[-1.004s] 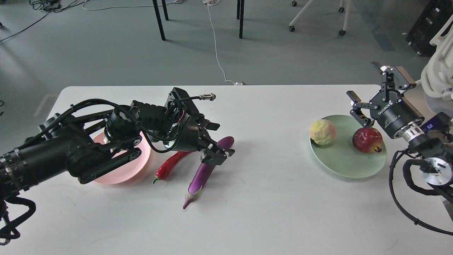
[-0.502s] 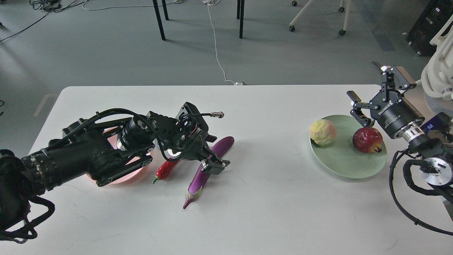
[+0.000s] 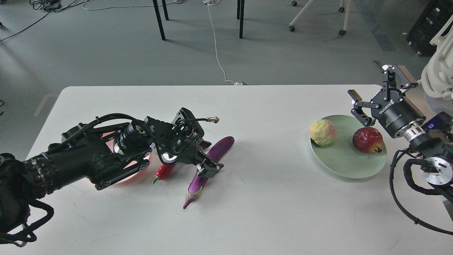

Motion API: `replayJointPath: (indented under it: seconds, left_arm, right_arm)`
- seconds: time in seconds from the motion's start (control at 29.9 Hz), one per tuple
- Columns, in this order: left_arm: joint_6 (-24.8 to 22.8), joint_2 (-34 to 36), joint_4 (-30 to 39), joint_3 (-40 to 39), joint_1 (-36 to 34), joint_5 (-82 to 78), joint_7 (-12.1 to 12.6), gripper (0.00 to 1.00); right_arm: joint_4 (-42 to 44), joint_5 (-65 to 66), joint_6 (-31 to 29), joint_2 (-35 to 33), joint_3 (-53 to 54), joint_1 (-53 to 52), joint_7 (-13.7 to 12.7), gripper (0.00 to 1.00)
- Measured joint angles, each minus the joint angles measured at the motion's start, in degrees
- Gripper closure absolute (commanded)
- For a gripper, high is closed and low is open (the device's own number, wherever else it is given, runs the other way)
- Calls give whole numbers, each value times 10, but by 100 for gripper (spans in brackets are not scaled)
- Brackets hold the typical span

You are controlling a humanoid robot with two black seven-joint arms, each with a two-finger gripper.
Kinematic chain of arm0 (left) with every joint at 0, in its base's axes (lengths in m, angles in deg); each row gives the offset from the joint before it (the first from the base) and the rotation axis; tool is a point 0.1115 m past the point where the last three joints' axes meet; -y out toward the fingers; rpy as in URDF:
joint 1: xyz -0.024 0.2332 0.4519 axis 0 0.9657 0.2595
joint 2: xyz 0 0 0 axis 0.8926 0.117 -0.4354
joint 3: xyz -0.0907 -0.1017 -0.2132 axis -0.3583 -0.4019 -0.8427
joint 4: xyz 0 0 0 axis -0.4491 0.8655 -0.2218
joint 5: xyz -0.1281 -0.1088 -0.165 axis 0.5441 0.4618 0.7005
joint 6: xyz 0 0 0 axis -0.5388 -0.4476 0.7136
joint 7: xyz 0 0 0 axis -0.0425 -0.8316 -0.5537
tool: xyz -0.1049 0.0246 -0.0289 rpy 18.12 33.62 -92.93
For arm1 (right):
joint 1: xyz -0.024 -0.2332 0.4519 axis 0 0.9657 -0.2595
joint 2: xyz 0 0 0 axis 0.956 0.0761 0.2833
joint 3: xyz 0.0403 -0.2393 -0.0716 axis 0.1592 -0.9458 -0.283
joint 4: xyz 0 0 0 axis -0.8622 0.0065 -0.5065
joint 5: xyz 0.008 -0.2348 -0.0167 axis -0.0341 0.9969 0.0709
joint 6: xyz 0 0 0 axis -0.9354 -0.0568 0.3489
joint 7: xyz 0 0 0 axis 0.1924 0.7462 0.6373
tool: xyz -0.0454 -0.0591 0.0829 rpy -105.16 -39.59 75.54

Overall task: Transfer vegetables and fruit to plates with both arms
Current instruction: 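Reach the left gripper over and grasp the purple eggplant, then lift the eggplant and lower it onto the pink plate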

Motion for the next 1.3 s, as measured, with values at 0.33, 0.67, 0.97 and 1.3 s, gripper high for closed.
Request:
replayJointPath:
  seconds: [0.33, 0.67, 0.97, 1.3]
  left_arm:
    - [-13, 1, 0, 0, 7, 2, 1, 85]
    - [-18, 6, 32, -10, 2, 33, 25, 92]
    - [-58, 85, 113, -14, -56, 267, 140, 91]
    - [-59, 269, 101, -1, -61, 325, 114, 89]
  right_arm:
    - [-1, 0, 1, 0, 0, 2, 0, 2]
    - [0, 0, 1, 0, 1, 2, 0, 2]
    - [0, 1, 1, -1, 0, 2, 0, 2]
    - [-1, 7, 1, -7, -2, 3, 0, 2]
